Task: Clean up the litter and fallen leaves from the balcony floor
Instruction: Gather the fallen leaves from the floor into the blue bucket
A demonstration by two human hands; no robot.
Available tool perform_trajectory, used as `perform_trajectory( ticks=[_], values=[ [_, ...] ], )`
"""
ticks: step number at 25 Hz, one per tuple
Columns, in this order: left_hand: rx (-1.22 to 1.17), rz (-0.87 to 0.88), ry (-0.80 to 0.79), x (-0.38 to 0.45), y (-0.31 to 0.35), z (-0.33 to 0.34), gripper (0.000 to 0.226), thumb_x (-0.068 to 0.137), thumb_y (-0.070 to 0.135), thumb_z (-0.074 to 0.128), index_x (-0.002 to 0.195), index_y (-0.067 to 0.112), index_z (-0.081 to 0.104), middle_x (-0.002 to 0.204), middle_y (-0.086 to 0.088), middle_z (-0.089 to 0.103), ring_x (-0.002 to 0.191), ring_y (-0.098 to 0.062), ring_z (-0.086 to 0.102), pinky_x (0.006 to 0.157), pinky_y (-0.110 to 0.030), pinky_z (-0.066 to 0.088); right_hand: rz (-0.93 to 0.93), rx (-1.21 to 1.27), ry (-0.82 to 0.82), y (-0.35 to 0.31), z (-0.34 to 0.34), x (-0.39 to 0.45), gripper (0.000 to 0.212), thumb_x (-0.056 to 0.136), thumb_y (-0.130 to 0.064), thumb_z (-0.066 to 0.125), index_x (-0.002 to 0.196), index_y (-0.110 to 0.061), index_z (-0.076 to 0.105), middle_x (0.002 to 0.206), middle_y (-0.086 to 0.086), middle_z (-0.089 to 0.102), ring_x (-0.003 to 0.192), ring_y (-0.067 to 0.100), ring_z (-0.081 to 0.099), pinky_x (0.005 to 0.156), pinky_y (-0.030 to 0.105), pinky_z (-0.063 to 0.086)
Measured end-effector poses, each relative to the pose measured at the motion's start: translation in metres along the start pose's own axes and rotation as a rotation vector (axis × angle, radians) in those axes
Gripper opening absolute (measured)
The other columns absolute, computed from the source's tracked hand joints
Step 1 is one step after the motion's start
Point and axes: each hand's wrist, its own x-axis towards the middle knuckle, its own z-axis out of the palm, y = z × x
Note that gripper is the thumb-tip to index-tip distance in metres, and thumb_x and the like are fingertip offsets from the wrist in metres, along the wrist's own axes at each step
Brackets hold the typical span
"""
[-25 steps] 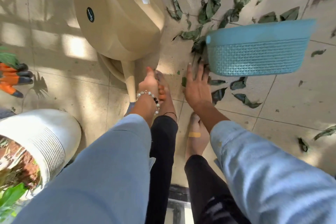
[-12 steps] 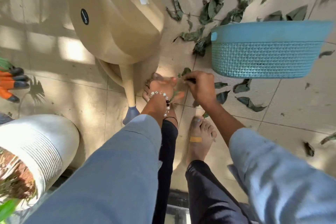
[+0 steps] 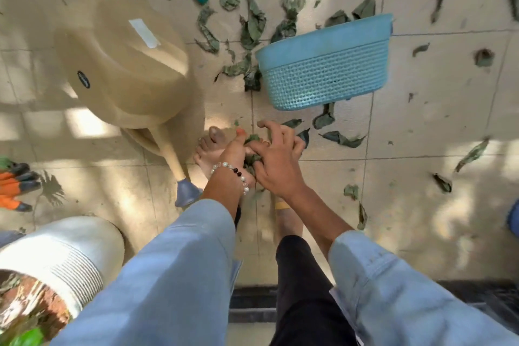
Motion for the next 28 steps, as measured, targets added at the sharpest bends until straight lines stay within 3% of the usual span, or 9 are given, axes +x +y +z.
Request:
perform_trajectory(
  ticks=[4, 6, 8, 11, 14, 20, 22, 25, 28],
  values=[
    [0.138, 0.107, 0.126, 0.019, -0.004, 0.011, 0.081, 0.064, 0.084, 0.057, 0.115, 0.021, 0.055, 0.113, -0.001, 0.067, 0.076, 0.009, 0.053, 0.083, -0.029, 0.053, 0.39, 0.796, -0.039, 0.006, -0.019, -0.004, 0.018, 0.085, -0.024, 0.061, 0.095, -0.018, 0.075, 0.14, -0.004, 0.044, 0.125, 0.012, 0.037, 0.103, 0.03, 0.029],
    [0.142, 0.095, 0.033, 0.012, 0.0, 0.02, 0.039, 0.093, 0.052, 0.052, 0.079, 0.016, 0.054, 0.06, 0.001, 0.063, 0.042, -0.006, 0.047, 0.048, -0.02, 0.041, 0.614, 1.228, 0.201, 0.024, -0.022, -0.008, 0.017, 0.087, -0.016, 0.061, 0.097, -0.009, 0.074, 0.117, 0.0, 0.065, 0.102, 0.014, 0.059, 0.09, 0.031, 0.046],
    [0.209, 0.116, 0.009, 0.02, 0.005, 0.027, 0.041, 0.101, 0.035, 0.044, 0.063, 0.018, 0.043, 0.037, 0.005, 0.043, 0.027, -0.008, 0.03, 0.035, -0.014, 0.025, 0.661, 0.891, 0.329, 0.058, -0.012, -0.012, 0.022, 0.084, -0.013, 0.067, 0.106, -0.013, 0.069, 0.108, 0.007, 0.066, 0.094, 0.022, 0.06, 0.091, 0.043, 0.05],
    [0.173, 0.124, 0.043, 0.039, 0.021, 0.023, 0.037, 0.097, 0.026, 0.049, 0.061, 0.018, 0.041, 0.035, 0.005, 0.038, 0.025, -0.008, 0.029, 0.031, -0.009, 0.023, 0.436, -0.01, -0.125, 0.091, 0.015, -0.006, 0.073, 0.08, -0.011, 0.071, 0.142, -0.028, 0.036, 0.152, 0.014, 0.022, 0.133, 0.037, 0.029, 0.103, 0.046, 0.041],
    [0.169, 0.097, 0.019, 0.054, 0.028, 0.022, 0.036, 0.097, 0.024, 0.051, 0.062, 0.016, 0.042, 0.038, 0.004, 0.039, 0.025, -0.008, 0.032, 0.031, -0.011, 0.026, 0.191, -0.447, -0.283, 0.096, 0.046, 0.009, 0.082, 0.089, -0.017, 0.058, 0.147, -0.045, 0.008, 0.16, 0.004, -0.012, 0.142, 0.046, 0.0, 0.1, 0.058, 0.037],
    [0.2, 0.015, -0.026, 0.055, 0.031, 0.02, 0.041, 0.098, 0.027, 0.05, 0.06, 0.014, 0.04, 0.043, 0.001, 0.039, 0.025, -0.01, 0.029, 0.03, -0.014, 0.028, -0.032, -0.539, -0.175, 0.114, 0.055, 0.02, 0.028, 0.094, -0.006, 0.047, 0.116, 0.002, 0.061, 0.135, 0.02, 0.045, 0.122, 0.039, 0.041, 0.086, 0.042, 0.051],
    [0.181, 0.018, -0.034, 0.044, 0.035, 0.02, 0.042, 0.098, 0.028, 0.05, 0.059, 0.015, 0.04, 0.046, 0.002, 0.04, 0.025, -0.009, 0.03, 0.029, -0.014, 0.028, 0.202, -0.225, 0.011, 0.118, 0.041, 0.02, 0.024, 0.088, -0.006, 0.058, 0.109, 0.002, 0.067, 0.117, 0.015, 0.061, 0.107, 0.029, 0.055, 0.083, 0.033, 0.05],
    [0.186, 0.034, -0.047, 0.023, 0.034, 0.024, 0.042, 0.099, 0.029, 0.049, 0.061, 0.015, 0.04, 0.043, 0.001, 0.042, 0.026, -0.009, 0.033, 0.029, -0.014, 0.028, 0.751, 0.906, 0.414, 0.098, 0.006, 0.007, 0.023, 0.073, -0.004, 0.077, 0.095, -0.002, 0.073, 0.09, 0.006, 0.072, 0.082, 0.017, 0.065, 0.081, 0.022, 0.052],
    [0.036, 0.016, -0.095, -0.01, 0.017, 0.033, 0.042, 0.101, 0.035, 0.046, 0.065, 0.014, 0.037, 0.037, 0.001, 0.042, 0.025, -0.009, 0.034, 0.03, -0.011, 0.029, 0.816, 1.646, 0.645, 0.038, -0.018, -0.017, 0.02, 0.072, 0.008, 0.073, 0.09, -0.002, 0.071, 0.08, 0.011, 0.073, 0.075, 0.021, 0.07, 0.08, 0.034, 0.059]
  ],
)
